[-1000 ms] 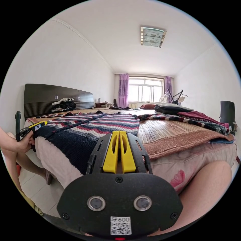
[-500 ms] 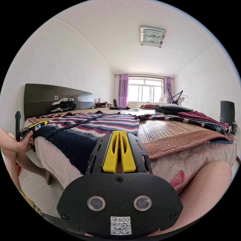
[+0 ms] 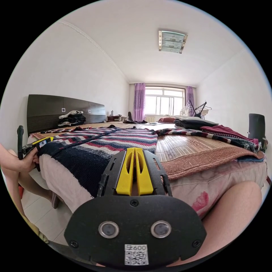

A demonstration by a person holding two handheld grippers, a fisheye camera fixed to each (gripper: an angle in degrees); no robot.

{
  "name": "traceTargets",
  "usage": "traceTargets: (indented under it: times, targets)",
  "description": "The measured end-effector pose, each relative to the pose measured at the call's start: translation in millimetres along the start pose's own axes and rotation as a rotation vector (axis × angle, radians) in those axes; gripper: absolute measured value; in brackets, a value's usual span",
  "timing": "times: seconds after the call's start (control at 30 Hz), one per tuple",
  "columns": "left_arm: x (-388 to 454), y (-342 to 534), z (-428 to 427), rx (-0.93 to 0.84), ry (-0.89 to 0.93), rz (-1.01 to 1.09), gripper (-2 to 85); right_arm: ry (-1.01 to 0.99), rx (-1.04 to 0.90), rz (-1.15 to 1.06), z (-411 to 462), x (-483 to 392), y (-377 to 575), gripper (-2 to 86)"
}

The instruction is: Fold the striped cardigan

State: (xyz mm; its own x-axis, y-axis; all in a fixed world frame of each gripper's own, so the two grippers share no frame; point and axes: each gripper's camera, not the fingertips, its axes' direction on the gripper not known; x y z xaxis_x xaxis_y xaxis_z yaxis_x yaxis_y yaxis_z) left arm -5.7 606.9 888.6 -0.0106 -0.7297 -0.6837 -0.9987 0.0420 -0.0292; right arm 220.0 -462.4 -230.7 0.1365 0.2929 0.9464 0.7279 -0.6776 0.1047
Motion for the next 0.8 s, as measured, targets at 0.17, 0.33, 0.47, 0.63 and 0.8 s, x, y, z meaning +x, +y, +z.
traceTargets:
  times: [0.17,0.33,0.47,0.63,0.8]
  targets:
    - [-9,5,3,0.0,0.0,0.0,0.9,-0.002,-0.002,0.002,0,-2,0,-0.8]
    - [-19,9,8,-0.006,-0.001,0.003,0.9,-0.007,-0.006,0.008,0,-3,1,-0.8]
    - [-24,9,14,-0.038,-0.033,0.035,0.9,-0.011,-0.013,0.014,0,-4,1,-0.8]
    - [-44,6,23,-0.082,-0.011,0.041,1.0,-0.009,-0.018,0.019,-1,-7,1,-0.8]
    - [-71,-6,34,-0.164,0.04,0.018,1.6,-0.013,-0.016,0.03,-3,-9,2,-0.8]
